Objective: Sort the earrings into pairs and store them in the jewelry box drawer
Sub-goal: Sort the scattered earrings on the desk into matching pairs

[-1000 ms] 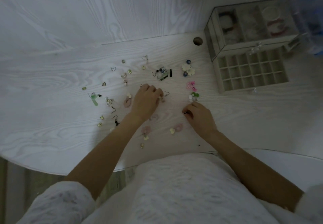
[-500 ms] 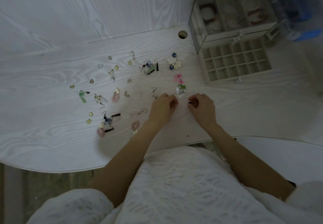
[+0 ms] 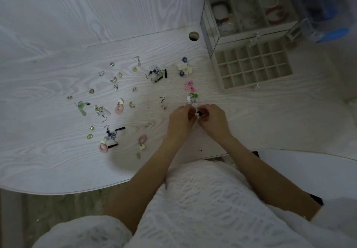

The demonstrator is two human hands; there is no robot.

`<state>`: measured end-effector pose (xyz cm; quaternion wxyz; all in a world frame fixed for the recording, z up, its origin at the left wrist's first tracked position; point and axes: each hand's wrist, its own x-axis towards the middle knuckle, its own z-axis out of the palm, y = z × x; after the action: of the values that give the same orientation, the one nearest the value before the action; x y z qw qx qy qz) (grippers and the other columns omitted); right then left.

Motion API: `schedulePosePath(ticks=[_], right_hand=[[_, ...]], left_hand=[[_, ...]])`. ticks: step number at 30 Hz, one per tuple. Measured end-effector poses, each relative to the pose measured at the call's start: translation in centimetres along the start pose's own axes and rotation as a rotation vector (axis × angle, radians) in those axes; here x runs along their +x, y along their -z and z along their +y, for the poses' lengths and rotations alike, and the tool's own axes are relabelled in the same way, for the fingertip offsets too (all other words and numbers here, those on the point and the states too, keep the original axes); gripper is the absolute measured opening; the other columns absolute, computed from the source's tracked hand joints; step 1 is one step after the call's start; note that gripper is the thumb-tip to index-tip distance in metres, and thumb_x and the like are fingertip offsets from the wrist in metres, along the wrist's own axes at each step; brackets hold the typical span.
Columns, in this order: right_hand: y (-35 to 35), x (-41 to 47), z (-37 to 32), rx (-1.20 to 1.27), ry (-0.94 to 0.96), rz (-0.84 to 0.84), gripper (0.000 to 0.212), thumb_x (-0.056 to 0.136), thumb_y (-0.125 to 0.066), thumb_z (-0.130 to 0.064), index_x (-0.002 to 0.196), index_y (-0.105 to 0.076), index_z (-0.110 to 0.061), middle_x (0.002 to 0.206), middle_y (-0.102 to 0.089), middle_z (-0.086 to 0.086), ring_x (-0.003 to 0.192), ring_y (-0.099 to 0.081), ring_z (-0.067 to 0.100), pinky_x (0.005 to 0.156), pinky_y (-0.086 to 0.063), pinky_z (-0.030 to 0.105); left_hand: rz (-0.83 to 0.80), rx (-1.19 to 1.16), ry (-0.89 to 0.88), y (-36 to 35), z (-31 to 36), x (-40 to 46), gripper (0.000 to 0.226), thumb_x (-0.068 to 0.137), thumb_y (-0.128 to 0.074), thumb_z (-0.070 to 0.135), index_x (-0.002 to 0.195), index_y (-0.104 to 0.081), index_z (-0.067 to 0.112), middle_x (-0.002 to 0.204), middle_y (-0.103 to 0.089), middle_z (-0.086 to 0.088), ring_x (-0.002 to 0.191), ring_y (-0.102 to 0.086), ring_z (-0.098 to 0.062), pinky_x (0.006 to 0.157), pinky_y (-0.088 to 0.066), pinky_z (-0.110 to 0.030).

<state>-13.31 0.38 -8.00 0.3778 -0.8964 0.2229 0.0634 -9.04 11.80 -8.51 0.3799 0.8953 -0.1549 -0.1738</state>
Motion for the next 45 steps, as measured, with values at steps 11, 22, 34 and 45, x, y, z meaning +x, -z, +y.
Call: schedulePosePath(ticks=[11, 22, 34, 45], right_hand=[[2.8, 0.0, -0.2, 0.000, 0.029, -0.030, 0.033, 0.077, -0.068, -0.004, 0.109, -0.063, -0.010, 0.112, -0.056, 0.011, 0.087, -0.060, 0.017, 0.080, -0.052, 0.032], [-2.6, 3.3, -6.2, -0.245, 0.446, -0.203, 0.028, 0.086, -0.058, -0.012, 0.114, -0.058, -0.007, 0.109, -0.055, 0.013, 0.092, -0.056, 0.025, 0.072, -0.048, 0.033], [-4.6, 4.0, -7.3, -0.310, 0.557, -0.208, 0.014, 0.088, -0.052, -0.001, 0.097, -0.061, -0.007, 0.095, -0.061, 0.010, 0.080, -0.053, 0.028, 0.060, -0.045, 0.037], [-2.6, 2.7, -5.2, -0.262, 0.377, -0.207, 0.025, 0.086, -0.061, -0.017, 0.108, -0.054, -0.008, 0.100, -0.059, 0.009, 0.083, -0.056, 0.020, 0.071, -0.046, 0.033]], left_hand=[[0.067, -0.008, -0.130, 5.9, -2.6, -1.4, 0.012, 0.087, -0.060, 0.011, 0.094, -0.069, 0.014, 0.090, -0.071, -0.001, 0.076, -0.063, -0.012, 0.072, -0.054, -0.030], [0.381, 0.273, 0.185, 11.4, -9.8, -5.0, 0.021, 0.081, -0.059, 0.018, 0.099, -0.068, 0.016, 0.090, -0.071, -0.004, 0.085, -0.060, -0.030, 0.078, -0.046, -0.039], [0.230, 0.388, 0.085, 9.6, -10.0, -5.1, 0.019, 0.069, -0.073, 0.013, 0.087, -0.069, 0.015, 0.085, -0.067, -0.006, 0.080, -0.057, -0.031, 0.070, -0.045, -0.035], [0.311, 0.437, 0.243, 10.0, -10.3, -5.8, 0.015, 0.079, -0.064, 0.031, 0.080, -0.068, 0.017, 0.074, -0.066, -0.006, 0.074, -0.058, -0.031, 0.067, -0.039, -0.036]])
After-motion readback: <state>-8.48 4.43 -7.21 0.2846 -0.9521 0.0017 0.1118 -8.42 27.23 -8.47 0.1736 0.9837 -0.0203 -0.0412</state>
